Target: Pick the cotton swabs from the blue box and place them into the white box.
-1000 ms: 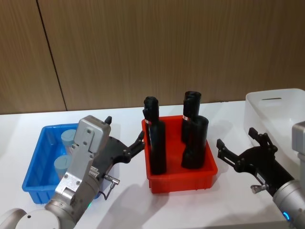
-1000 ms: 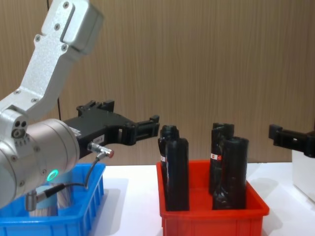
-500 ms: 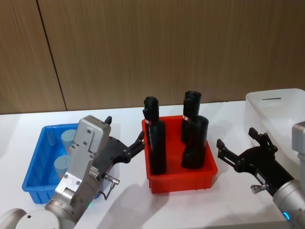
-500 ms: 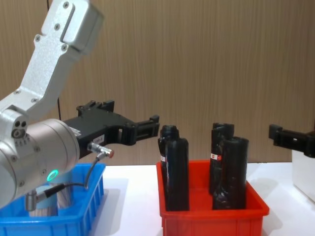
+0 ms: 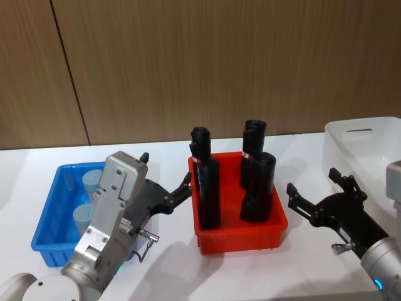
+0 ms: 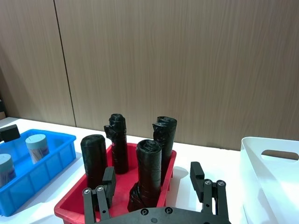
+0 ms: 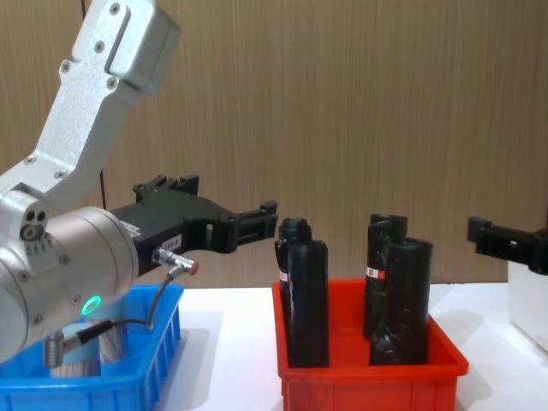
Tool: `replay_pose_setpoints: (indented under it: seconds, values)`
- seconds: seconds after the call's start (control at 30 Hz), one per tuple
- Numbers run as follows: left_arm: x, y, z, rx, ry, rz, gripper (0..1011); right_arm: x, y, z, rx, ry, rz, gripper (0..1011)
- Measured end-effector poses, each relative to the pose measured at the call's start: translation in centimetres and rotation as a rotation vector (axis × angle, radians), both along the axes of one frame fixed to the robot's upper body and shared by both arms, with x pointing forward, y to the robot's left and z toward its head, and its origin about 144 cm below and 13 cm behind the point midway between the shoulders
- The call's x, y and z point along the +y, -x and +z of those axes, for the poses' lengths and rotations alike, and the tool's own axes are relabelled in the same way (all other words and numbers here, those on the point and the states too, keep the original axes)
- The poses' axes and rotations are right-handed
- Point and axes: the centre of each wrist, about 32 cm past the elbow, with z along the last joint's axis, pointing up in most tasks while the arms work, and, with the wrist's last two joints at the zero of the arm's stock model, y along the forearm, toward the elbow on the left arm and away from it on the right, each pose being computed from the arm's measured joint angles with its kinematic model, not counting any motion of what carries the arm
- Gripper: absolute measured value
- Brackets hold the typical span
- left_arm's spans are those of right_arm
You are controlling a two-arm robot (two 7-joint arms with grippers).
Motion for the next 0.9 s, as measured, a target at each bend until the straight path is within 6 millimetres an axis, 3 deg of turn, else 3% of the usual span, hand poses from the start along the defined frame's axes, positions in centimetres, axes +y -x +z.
replay_pose_setpoints:
  seconds: [0.5, 0.9]
  values:
    - [-0.2, 0.0, 0.3, 0.011, -0.003, 0.012, 1003, 0.0, 0.0, 0.0, 0.0, 0.0, 0.0, 1002]
    - [-1.1, 0.1, 1.3, 0.111, -0.013, 0.121, 1003, 0.0, 0.0, 0.0, 0.0, 0.0, 0.0, 1002]
